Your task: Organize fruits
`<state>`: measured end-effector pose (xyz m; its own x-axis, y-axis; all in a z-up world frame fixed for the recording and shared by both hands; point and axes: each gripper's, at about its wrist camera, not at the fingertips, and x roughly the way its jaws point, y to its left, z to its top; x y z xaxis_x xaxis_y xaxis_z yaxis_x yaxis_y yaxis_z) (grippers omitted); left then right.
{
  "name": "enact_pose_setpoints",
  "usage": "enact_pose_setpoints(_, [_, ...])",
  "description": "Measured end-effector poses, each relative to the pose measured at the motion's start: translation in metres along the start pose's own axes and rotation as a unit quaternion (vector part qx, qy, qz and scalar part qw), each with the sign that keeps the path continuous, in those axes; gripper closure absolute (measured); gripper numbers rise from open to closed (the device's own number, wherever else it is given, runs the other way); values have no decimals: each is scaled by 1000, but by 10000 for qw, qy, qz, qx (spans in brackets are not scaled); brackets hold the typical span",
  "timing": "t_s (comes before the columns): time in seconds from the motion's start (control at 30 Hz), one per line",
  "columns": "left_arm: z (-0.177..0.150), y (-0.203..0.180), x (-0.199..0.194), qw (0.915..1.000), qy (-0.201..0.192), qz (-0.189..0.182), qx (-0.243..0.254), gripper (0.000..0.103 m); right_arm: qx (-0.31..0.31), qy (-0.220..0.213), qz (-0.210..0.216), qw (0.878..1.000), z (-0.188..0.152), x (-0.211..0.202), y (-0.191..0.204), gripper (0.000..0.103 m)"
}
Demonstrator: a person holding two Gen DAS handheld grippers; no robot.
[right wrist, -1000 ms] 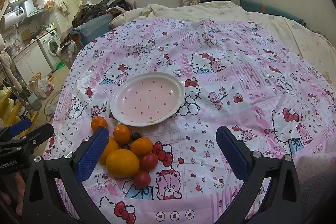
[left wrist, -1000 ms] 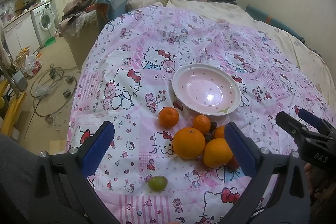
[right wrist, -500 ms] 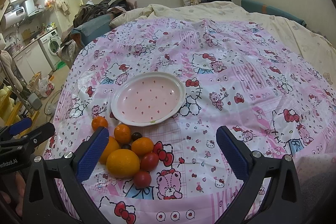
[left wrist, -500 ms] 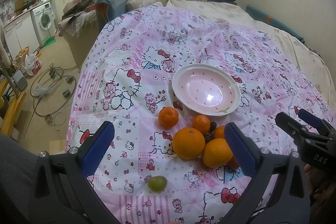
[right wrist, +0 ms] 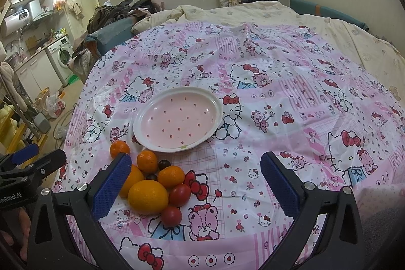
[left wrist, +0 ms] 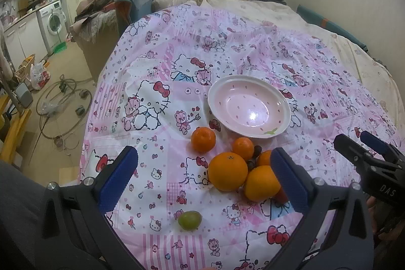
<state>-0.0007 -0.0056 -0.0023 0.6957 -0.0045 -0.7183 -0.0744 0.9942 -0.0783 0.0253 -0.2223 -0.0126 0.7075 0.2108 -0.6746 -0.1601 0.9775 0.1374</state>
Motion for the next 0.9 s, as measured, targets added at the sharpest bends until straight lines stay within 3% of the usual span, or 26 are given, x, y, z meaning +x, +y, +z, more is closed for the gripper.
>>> enact_pose_setpoints(0.43, [-4,3,8,9998,215,15,-51,0,129,24,-4,9999,0,0,-4,0])
enact_pose_setpoints(0.6, [-15,3,39,9936,1121,70,75,1,427,99,-141,9989,2,0,-16,0])
enact_pose_setpoints(0.77, [-24,-24,66,9812,1882,-388,151,3,761,241,-318,9963,1,4,-34,0])
enact_pose_setpoints(0.9, [-30,-49,89,9683,2425,-577,-169,8,928,330,-366,9945,0,6,-44,0])
